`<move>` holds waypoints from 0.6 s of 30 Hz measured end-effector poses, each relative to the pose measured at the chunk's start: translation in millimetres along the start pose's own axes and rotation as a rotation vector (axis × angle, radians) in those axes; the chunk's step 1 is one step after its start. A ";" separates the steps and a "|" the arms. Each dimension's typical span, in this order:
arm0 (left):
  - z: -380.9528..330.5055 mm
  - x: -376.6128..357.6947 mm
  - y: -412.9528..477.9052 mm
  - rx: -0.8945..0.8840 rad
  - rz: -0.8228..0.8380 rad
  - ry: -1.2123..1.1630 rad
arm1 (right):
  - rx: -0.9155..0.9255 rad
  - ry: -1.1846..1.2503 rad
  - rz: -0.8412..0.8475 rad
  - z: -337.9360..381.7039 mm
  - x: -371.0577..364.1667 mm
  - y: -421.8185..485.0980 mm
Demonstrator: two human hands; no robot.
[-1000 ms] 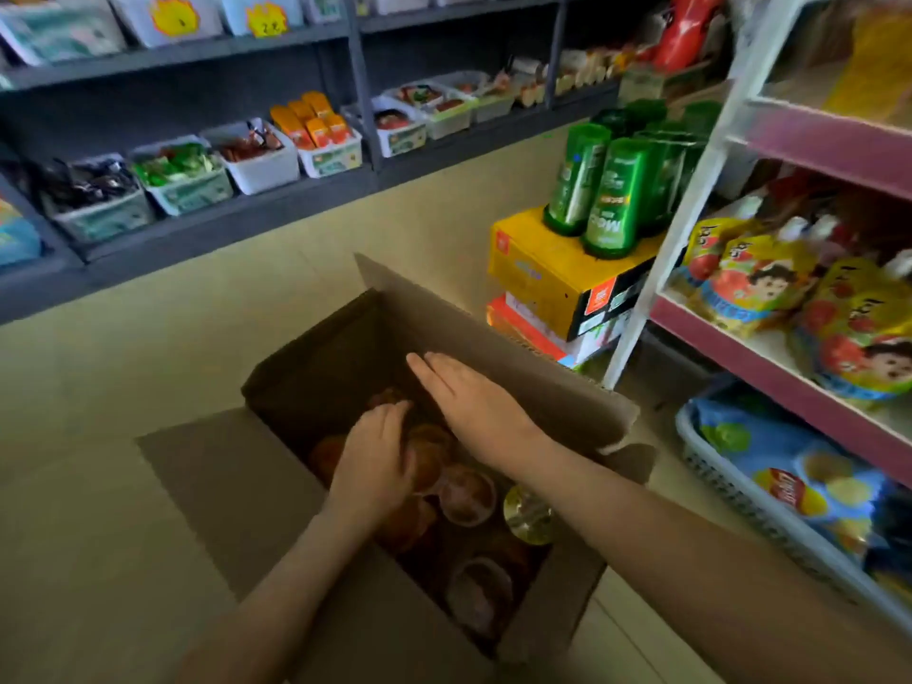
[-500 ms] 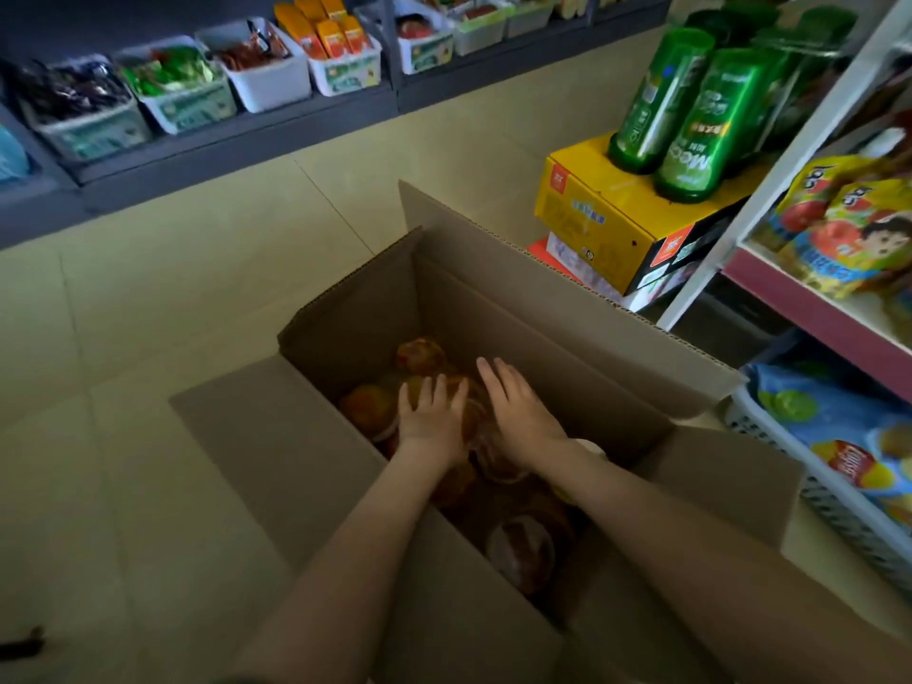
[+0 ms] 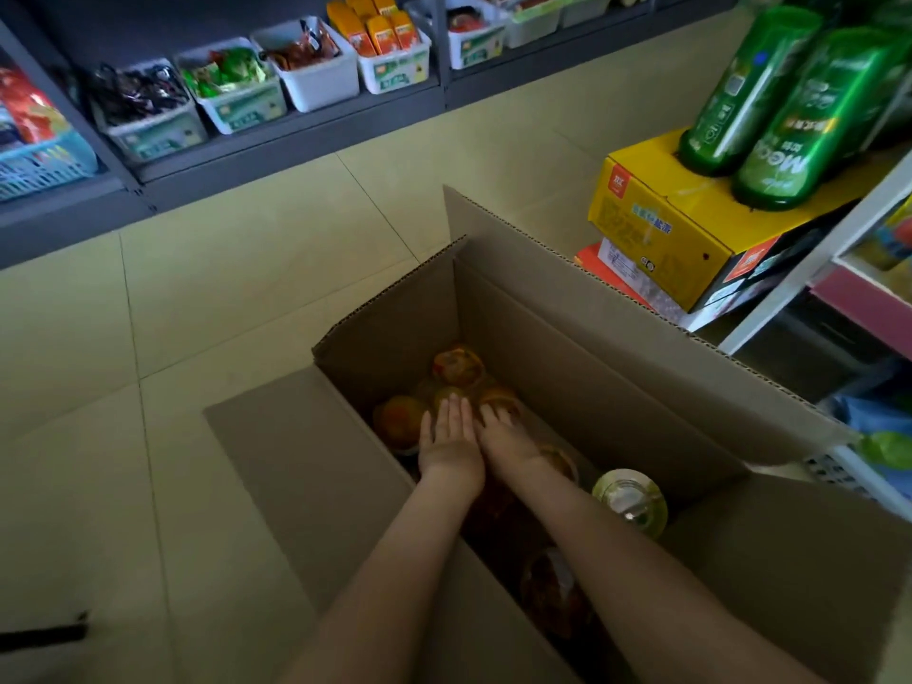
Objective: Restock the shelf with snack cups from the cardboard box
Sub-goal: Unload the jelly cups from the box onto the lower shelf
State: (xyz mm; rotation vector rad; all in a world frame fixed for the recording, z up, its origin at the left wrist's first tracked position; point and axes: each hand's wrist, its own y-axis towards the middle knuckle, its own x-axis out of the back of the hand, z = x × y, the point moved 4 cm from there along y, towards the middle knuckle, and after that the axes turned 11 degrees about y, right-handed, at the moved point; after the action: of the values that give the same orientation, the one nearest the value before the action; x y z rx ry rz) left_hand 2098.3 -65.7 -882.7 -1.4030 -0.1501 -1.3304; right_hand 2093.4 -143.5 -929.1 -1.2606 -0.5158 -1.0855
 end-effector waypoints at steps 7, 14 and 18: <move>-3.3 -4.2 5.8 -0.016 0.010 0.026 | 0.029 0.016 0.003 -4.8 3.7 -6.4; -5.9 6.7 6.9 -0.032 -0.075 -0.055 | 0.128 0.144 -0.218 -24.6 46.2 -41.7; -9.1 26.7 -7.2 -0.081 -0.236 -0.285 | 0.238 0.217 -0.345 -25.0 70.8 -63.4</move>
State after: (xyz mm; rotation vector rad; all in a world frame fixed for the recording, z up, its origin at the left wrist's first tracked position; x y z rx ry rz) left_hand 2097.0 -85.1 -860.9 -1.6808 -0.4684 -1.3313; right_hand 2064.0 -188.2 -846.7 -0.8508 -0.6900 -1.3862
